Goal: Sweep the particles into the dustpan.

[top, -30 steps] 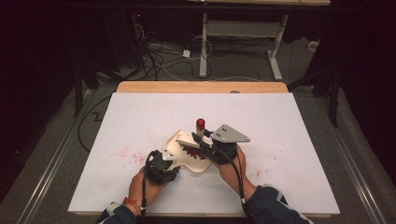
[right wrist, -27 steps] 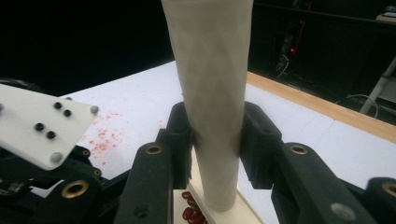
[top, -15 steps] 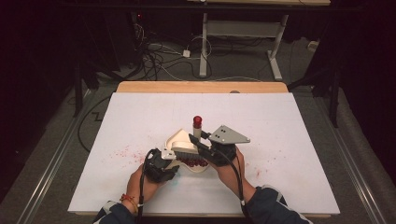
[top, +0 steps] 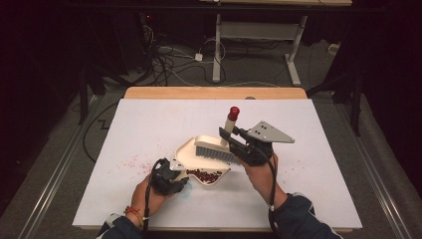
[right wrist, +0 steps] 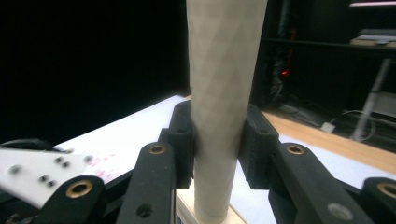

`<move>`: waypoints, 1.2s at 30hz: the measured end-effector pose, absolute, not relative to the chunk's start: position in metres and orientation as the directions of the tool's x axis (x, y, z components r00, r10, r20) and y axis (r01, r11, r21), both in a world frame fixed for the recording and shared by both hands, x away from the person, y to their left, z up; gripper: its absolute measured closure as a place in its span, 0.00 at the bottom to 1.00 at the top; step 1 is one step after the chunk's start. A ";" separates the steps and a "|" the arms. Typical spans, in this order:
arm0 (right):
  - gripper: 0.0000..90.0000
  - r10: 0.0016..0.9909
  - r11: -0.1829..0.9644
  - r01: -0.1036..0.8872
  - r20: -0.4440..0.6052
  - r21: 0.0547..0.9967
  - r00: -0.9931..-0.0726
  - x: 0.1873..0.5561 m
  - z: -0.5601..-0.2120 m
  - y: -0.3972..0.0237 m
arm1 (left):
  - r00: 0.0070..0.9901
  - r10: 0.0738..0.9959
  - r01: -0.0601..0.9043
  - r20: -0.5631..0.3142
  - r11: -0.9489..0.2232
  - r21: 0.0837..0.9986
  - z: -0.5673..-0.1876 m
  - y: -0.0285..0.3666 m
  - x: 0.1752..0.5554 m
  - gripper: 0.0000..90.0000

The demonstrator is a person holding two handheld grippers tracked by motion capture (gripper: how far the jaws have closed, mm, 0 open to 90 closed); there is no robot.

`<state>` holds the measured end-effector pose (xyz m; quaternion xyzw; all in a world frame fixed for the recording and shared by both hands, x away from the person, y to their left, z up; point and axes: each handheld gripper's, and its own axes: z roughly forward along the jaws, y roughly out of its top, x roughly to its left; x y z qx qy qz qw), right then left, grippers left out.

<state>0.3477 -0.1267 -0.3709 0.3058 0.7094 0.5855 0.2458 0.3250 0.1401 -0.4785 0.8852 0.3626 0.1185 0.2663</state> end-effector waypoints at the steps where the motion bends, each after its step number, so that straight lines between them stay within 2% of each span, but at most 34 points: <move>1: 0.78 0.727 0.118 0.150 0.017 0.982 -0.687 0.349 -0.369 -0.131 | 0.711 0.703 0.578 0.017 -0.599 0.554 -0.478 0.141 0.325 0.71; 5: 0.78 0.740 0.084 0.184 0.062 0.979 -0.670 0.357 -0.367 -0.148 | 0.716 0.698 0.575 0.021 -0.605 0.551 -0.478 0.142 0.324 0.71; 20: 0.78 0.809 0.161 0.171 -0.030 0.972 -0.587 0.362 -0.372 -0.177 | 0.743 0.669 0.564 0.008 -0.633 0.529 -0.477 0.150 0.312 0.71; 25: 0.78 0.812 0.152 0.207 -0.002 0.966 -0.584 0.366 -0.377 -0.185 | 0.744 0.668 0.565 0.005 -0.633 0.529 -0.477 0.150 0.309 0.71; 30: 0.78 0.824 0.189 0.192 -0.049 0.963 -0.564 0.368 -0.379 -0.190 | 0.751 0.660 0.561 0.005 -0.642 0.522 -0.476 0.149 0.307 0.71; 36: 0.78 0.847 0.186 0.214 -0.046 0.959 -0.530 0.377 -0.384 -0.197 | 0.758 0.652 0.554 0.014 -0.656 0.512 -0.475 0.145 0.304 0.71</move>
